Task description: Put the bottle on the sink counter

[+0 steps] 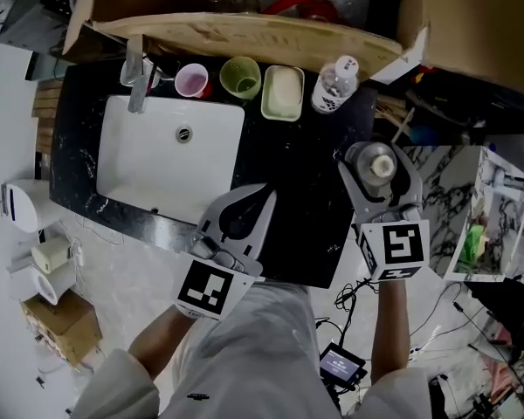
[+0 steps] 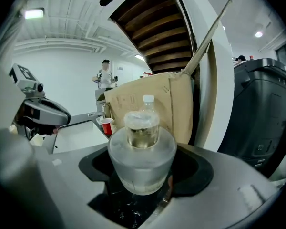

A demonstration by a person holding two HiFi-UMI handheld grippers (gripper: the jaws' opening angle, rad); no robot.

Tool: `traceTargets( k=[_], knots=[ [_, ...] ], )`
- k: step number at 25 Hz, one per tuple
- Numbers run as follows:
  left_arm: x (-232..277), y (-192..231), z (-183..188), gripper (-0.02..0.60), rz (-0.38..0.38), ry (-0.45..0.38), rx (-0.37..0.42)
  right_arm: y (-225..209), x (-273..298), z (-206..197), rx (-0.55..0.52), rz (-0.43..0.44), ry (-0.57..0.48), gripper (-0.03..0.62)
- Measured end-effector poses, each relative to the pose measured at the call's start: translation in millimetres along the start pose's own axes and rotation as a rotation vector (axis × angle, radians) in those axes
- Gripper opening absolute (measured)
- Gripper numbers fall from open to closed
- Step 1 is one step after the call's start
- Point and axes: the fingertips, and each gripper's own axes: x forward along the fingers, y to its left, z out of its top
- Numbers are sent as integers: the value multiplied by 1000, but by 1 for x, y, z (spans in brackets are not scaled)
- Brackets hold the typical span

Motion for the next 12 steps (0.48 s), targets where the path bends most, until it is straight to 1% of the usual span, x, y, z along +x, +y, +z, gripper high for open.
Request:
traceTargets(
  k=[5, 12],
  knots=[
    [21, 8, -6, 8, 8, 9, -13, -13, 25, -6, -23, 14, 4, 344],
    [54, 11, -18, 8, -13, 28, -14, -29, 58, -21, -53, 49, 22, 344]
  ],
)
